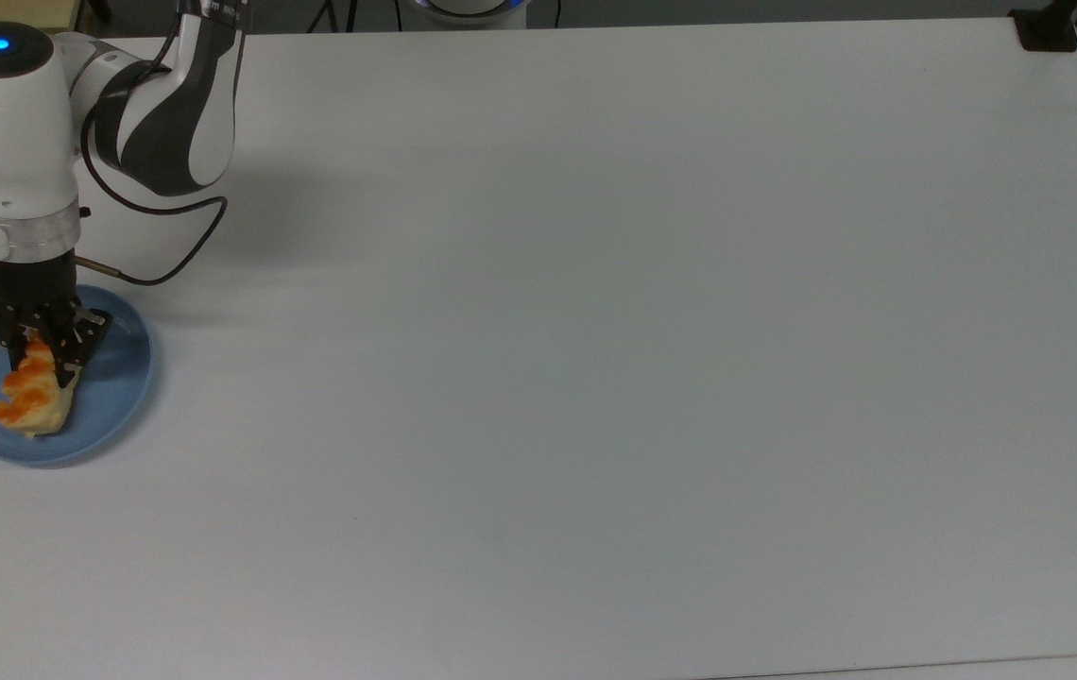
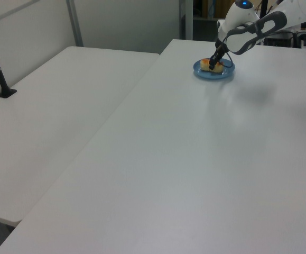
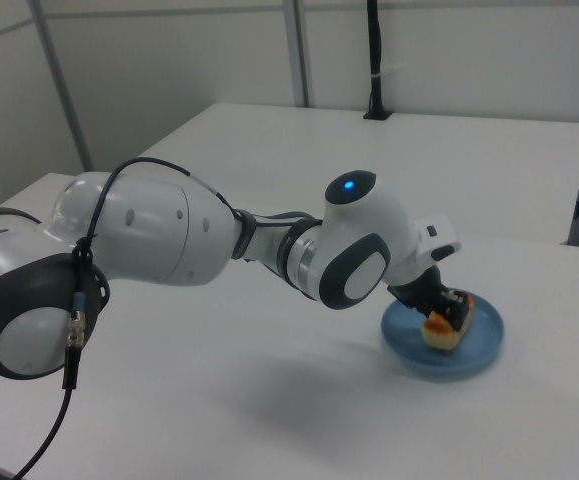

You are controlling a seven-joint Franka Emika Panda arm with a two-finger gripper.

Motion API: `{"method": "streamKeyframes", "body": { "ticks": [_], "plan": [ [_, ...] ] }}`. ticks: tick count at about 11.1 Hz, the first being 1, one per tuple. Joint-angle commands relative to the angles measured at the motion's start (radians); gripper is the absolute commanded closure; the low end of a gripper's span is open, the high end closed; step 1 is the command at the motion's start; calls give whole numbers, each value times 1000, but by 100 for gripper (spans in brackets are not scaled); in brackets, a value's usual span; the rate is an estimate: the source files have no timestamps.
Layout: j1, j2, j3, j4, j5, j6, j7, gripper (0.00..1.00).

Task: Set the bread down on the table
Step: 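Lift the bread roll off the plate and carry it away from the plate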

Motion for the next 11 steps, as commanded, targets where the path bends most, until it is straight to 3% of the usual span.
{"method": "streamKeyframes", "body": {
  "ticks": [1,4,6,8,11],
  "plan": [
    [-17,-72,0,-7,-3,-28,19,57],
    [20,-240,39,-8,3,-354,30,57],
    [43,-334,121,-11,12,-561,99,57],
    [98,-367,174,-23,12,-631,192,57],
    [225,-335,175,-63,12,-615,329,57]
  ]
}}
